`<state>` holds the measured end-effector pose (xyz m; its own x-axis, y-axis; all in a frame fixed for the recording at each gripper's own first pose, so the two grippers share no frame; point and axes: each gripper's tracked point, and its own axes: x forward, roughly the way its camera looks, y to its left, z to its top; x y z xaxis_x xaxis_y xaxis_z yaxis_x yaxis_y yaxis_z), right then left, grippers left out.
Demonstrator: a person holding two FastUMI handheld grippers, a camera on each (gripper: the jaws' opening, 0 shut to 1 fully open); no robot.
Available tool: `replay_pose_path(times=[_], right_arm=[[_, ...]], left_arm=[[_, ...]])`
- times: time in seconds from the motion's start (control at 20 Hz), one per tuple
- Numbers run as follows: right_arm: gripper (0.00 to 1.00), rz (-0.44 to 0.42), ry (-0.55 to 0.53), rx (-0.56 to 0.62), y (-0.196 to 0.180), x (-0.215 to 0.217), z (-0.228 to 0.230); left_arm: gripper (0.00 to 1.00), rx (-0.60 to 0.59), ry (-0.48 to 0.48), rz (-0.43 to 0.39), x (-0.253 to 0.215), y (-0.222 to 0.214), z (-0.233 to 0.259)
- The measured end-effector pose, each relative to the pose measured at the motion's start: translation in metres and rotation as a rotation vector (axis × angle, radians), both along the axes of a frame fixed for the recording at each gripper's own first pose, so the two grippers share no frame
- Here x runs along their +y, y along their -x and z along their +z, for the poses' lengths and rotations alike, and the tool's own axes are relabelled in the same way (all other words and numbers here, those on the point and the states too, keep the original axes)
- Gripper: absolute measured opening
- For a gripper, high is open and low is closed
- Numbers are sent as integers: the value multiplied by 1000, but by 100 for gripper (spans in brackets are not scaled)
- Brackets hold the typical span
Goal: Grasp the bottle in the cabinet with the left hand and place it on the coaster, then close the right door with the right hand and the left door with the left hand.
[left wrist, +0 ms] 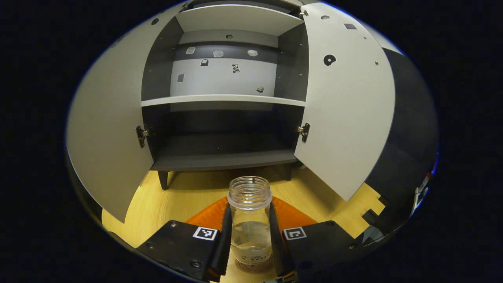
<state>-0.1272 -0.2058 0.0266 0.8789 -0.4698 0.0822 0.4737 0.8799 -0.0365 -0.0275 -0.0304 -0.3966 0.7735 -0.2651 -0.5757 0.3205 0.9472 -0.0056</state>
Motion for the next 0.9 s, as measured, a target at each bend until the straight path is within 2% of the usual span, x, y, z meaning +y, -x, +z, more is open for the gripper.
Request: replay_pose_path(times=[0.45, 0.5, 0.65, 0.9], right_arm=[[98, -7, 6, 5, 1, -6, -1], [98, -8, 7, 3, 1, -5, -1], [98, -9, 15, 8, 1, -6, -2], [98, -10, 23, 21, 0, -7, -3]], left_arm=[[47, 39, -55, 36, 20, 18, -36], [50, 36, -55, 38, 20, 19, -37], [47, 33, -55, 44, 21, 22, -45], [47, -1, -71, 46, 20, 21, -50]])
